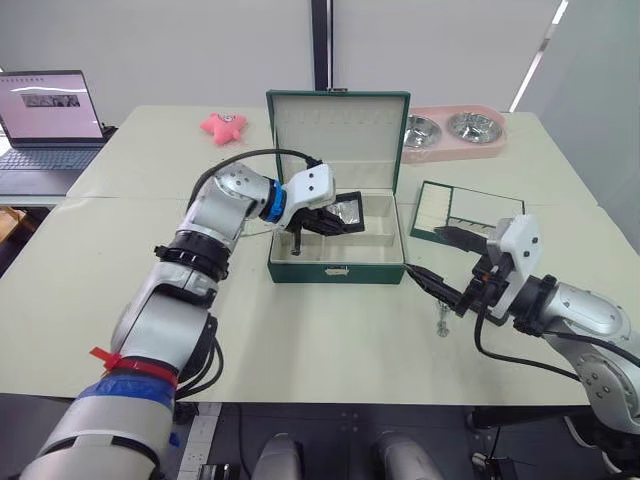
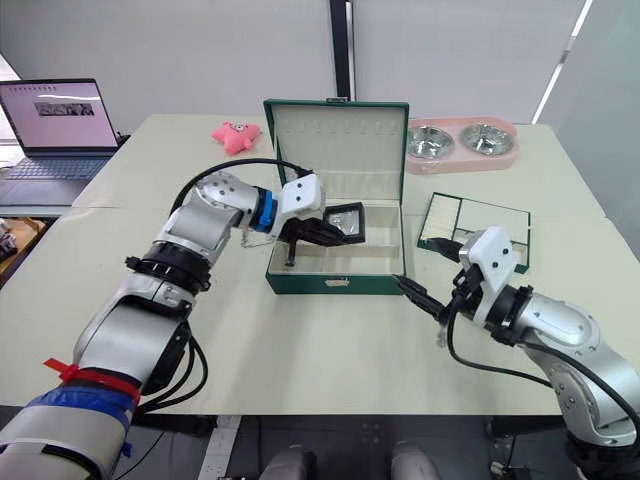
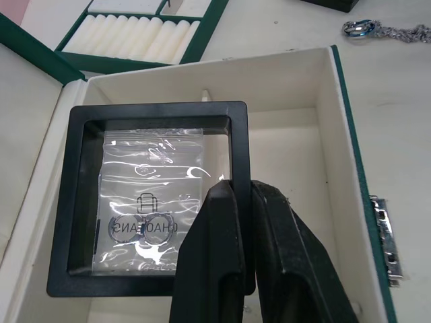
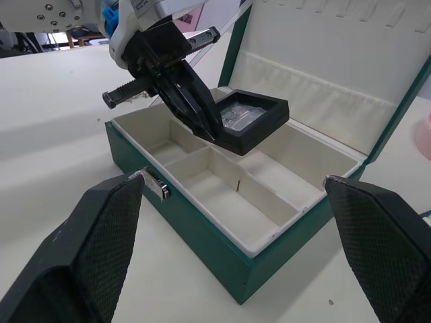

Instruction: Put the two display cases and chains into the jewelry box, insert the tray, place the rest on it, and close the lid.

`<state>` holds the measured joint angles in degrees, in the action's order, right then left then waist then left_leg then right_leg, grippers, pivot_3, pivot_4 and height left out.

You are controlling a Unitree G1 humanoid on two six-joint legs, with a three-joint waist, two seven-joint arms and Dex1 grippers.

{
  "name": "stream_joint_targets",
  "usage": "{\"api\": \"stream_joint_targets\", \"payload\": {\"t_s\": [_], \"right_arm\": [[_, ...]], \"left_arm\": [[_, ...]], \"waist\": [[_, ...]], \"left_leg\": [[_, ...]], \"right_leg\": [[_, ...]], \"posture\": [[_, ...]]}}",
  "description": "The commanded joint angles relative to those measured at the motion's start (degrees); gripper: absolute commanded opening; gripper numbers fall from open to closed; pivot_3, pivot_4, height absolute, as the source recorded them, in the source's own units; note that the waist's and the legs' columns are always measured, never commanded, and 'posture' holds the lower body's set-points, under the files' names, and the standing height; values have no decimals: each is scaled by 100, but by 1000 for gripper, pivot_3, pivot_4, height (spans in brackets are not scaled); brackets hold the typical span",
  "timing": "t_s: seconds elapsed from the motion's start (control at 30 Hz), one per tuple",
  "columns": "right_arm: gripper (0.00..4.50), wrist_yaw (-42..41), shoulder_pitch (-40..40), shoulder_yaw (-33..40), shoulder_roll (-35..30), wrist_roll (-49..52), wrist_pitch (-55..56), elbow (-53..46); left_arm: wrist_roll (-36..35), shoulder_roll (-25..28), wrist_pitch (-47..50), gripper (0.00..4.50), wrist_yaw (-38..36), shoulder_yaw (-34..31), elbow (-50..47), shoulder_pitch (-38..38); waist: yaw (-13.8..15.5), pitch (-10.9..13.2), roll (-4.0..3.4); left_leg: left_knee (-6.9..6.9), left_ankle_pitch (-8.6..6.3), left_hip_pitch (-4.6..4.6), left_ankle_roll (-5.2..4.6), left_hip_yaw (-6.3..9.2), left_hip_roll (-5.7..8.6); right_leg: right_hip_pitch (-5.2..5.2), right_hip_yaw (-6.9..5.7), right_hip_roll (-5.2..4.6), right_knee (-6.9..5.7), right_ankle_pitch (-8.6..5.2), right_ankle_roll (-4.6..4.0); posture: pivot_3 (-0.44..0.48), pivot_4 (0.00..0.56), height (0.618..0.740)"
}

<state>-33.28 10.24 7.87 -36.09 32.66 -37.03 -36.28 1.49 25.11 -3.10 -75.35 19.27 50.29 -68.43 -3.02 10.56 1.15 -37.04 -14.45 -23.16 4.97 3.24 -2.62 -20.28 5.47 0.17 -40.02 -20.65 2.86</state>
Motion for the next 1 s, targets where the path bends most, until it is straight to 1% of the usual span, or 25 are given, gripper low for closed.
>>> {"api": "stream_joint_targets", "payload": {"t_s": [0.03,0.27,0.43,0.67,1.0], "right_arm": [[4500,196,-99,191,-22,39,-24,-388],[4500,491,-340,223,32,82,-130,-685],[4500,629,-404,216,58,85,-164,-773],[4500,729,-482,231,63,112,-201,-873],[4500,795,-549,261,51,175,-258,-967]], "left_arm": [[269,-143,-578,21,204,-20,516,-309],[708,-470,-1273,21,716,-75,1582,-647],[925,-579,-1507,21,1019,-93,1993,-744],[1044,-714,-1574,21,1229,-176,2229,-759],[1152,-752,-1625,21,1365,-278,2315,-738]], "waist": [[-5,0,1],[8,1,3],[2,2,3],[12,1,3],[10,1,3]], "left_leg": [[0,0,0,0,0,0],[-2,0,-9,0,4,3],[-2,0,-9,0,5,3],[-2,0,-9,0,6,3],[-3,1,-7,0,7,3]], "right_leg": [[0,0,0,0,0,0],[-3,-3,-1,1,0,0],[-3,-4,0,0,0,0],[-2,-6,0,0,0,0],[-2,-7,0,-4,0,0]], "posture": [[0,150,740],[0,150,740],[0,150,740],[0,150,740],[0,150,740]]}}
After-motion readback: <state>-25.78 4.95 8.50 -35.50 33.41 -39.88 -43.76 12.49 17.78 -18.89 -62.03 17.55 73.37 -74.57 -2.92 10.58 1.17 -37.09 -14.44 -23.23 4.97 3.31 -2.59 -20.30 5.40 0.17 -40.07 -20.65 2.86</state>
